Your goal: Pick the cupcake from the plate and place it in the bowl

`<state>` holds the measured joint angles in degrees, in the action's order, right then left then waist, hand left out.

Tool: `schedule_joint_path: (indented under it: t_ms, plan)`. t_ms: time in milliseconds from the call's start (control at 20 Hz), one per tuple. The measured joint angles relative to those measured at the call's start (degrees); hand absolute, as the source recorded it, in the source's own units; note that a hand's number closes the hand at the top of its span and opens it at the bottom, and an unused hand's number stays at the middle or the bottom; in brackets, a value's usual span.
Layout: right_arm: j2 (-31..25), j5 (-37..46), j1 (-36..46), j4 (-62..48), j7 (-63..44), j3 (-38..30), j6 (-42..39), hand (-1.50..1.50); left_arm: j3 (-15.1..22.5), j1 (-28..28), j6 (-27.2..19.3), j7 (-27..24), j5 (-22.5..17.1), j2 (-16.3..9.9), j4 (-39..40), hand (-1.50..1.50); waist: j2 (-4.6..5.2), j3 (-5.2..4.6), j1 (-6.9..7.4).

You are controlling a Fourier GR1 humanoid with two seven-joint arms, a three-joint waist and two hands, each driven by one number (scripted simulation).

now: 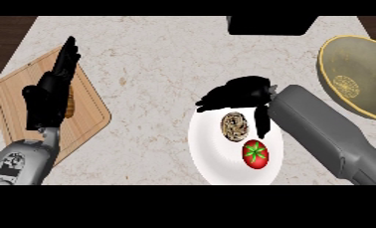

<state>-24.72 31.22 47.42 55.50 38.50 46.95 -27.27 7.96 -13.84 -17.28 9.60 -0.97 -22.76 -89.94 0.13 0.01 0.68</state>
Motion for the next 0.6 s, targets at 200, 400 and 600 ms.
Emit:
schedule_joint_path:
  t_ms: [200,400,600]
  plan:
    - [2.8,2.4,-0.3,-3.3,1.2,0.5,1.5,-1.5,-0.9,0.1,0.9,-0.5,0.4,0.4,0.2,0.0,0.02,0.0,-0.02]
    - [4.5,5.0,-0.8,-5.6,3.0,0.7,3.1,1.5,-1.8,0.6,1.7,-0.4,1.0,0.8,-0.2,0.0,-0.03,-0.02,-0.04]
    - [5.3,8.2,-1.6,-5.6,6.1,1.1,6.8,1.5,-2.5,0.4,2.2,0.3,1.5,1.3,-0.6,0.0,-0.31,-0.13,-0.16]
